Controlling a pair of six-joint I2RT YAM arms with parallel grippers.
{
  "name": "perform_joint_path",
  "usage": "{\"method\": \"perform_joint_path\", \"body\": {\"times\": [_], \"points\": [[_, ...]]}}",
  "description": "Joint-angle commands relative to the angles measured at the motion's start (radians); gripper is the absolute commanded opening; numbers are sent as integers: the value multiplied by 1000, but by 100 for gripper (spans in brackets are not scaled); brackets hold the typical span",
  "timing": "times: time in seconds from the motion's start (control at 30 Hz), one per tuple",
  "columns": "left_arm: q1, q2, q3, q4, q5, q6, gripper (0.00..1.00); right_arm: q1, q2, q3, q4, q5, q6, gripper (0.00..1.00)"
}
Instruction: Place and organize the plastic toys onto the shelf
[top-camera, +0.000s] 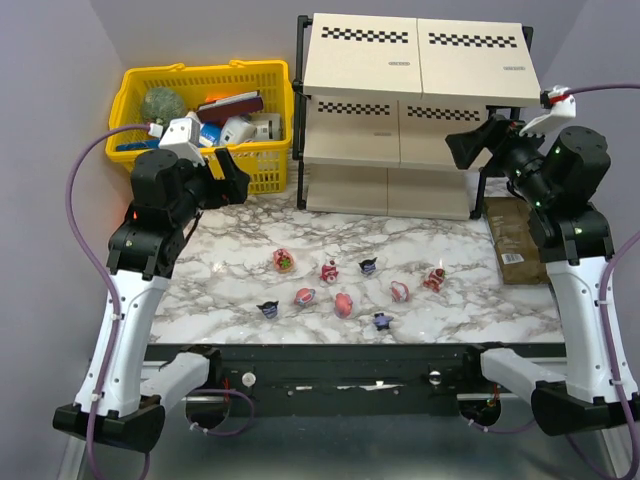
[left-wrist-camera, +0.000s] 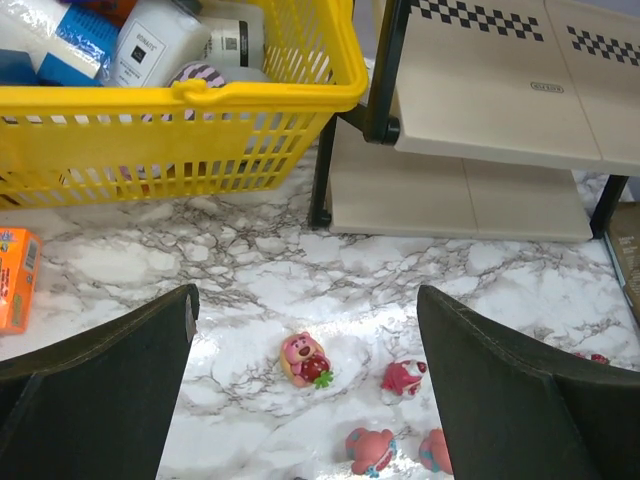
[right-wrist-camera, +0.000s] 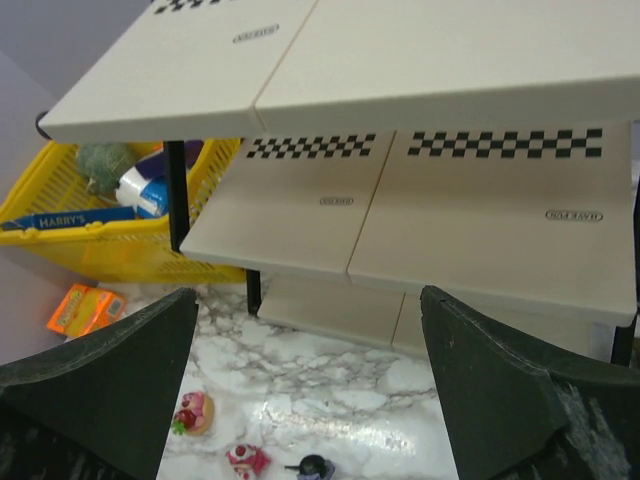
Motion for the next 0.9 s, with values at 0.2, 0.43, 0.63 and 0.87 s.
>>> {"method": "perform_joint_path", "body": {"times": [0.2,0.43,0.63,0.87], "points": [[-40,-116,-190,88,-37,-25,99,-2,-130,-182,-83,-78,8,100],[-38,-161,-320,203,-198,-96,99,96,-237,-402,-16,26,17,100],[-40,-175,-411,338,-137,-90,99,294,-234,-512,-44,194,100,99],[-38,-146,-424,357,-97,-110,99,329,-210,-632,-41,249,207,94]]}}
